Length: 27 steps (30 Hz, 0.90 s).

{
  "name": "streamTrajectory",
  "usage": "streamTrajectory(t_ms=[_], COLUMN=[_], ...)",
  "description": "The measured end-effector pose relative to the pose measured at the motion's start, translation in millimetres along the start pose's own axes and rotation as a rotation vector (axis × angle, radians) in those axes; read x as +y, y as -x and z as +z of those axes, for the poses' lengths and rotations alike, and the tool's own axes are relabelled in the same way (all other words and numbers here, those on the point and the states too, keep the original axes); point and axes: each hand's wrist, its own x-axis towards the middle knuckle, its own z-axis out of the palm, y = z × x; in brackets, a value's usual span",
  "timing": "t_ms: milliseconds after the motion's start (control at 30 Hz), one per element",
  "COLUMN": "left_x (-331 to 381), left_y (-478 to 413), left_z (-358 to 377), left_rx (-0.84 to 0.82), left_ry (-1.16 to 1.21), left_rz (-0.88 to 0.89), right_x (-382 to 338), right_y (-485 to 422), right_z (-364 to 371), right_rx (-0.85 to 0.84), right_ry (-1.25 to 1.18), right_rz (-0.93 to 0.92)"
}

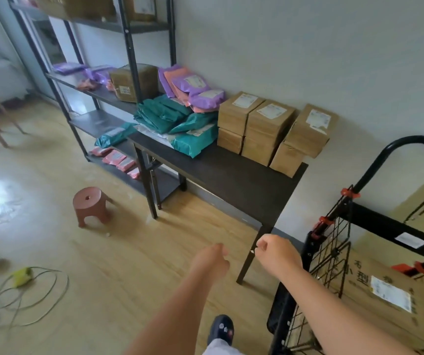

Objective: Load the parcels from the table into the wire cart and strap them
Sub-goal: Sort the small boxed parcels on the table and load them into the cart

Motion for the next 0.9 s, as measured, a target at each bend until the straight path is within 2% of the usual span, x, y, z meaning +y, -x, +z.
streamTrajectory(t_ms=[467,700,900], left_x=[73,131,187], left_y=[-131,-216,-270], left_z=[-55,-51,-65], left_rx=[0.02,-0.085,0.047], left_ry=[-0.148,-0.193,-0.12], left_rz=[0.143,0.167,0.224], right_x=[19,46,75], right_y=[-134,-212,-253], right_z=[-40,-68,-97], right_rx=[0.138,0.137,0.221], right_ry=[-0.093,-0.07,-0.078], right_rz=[0.194,0.294,0.389])
